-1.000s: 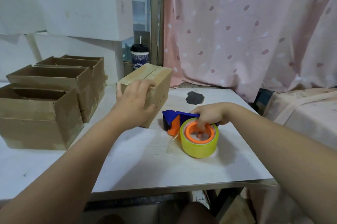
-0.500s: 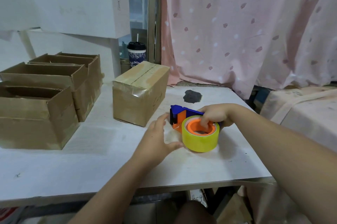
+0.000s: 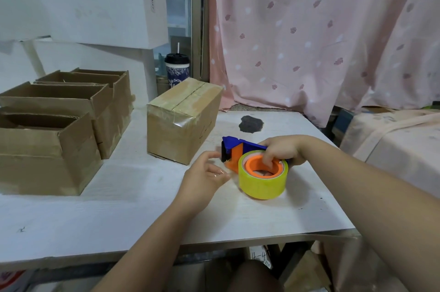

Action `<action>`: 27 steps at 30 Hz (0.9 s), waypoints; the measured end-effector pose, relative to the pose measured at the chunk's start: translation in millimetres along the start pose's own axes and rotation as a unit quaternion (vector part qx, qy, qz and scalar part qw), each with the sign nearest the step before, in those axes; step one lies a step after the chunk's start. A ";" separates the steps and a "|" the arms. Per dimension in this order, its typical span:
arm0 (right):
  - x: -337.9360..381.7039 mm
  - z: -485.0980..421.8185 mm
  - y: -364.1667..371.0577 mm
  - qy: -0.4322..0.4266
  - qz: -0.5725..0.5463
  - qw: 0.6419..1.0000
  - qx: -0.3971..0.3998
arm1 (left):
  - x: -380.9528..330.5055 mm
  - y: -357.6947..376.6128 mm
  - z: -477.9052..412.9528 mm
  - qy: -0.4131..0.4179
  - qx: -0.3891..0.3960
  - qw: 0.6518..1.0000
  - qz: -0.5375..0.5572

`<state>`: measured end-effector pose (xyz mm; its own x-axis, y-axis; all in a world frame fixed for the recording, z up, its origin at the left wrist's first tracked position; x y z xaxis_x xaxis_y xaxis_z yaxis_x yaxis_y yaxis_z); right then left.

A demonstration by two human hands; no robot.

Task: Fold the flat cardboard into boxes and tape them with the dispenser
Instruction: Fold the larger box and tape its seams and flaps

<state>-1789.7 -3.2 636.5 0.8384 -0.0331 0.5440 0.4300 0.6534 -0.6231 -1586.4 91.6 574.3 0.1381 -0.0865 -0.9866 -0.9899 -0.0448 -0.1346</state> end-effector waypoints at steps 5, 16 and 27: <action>-1.3 0.9 1.2 0.000 -0.010 1.000 -0.004 | 0.9 -1.6 0.0 0.005 -0.020 1.000 0.005; -0.7 0.7 2.0 0.009 -0.010 1.000 -0.008 | 3.9 -5.6 0.4 0.000 -0.073 0.997 0.017; -0.6 -1.0 3.1 0.016 -0.015 1.000 -0.012 | 3.2 -1.6 -0.3 0.033 -0.067 0.994 -0.080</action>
<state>-1788.5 -1.9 633.6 0.8356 -0.0766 0.5440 0.4623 0.6330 -0.6209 -1584.3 91.1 571.4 0.3004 -0.1320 -0.9446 -0.9422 -0.1953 -0.2724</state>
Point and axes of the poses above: each hand's wrist, its own z-axis away from the middle knuckle, its own y-axis out of the palm, x = y × z, the point moved 1 cm from there along -z, towards the middle knuckle, and after that the axes turned 7 degrees about z, right-handed, at the moved point
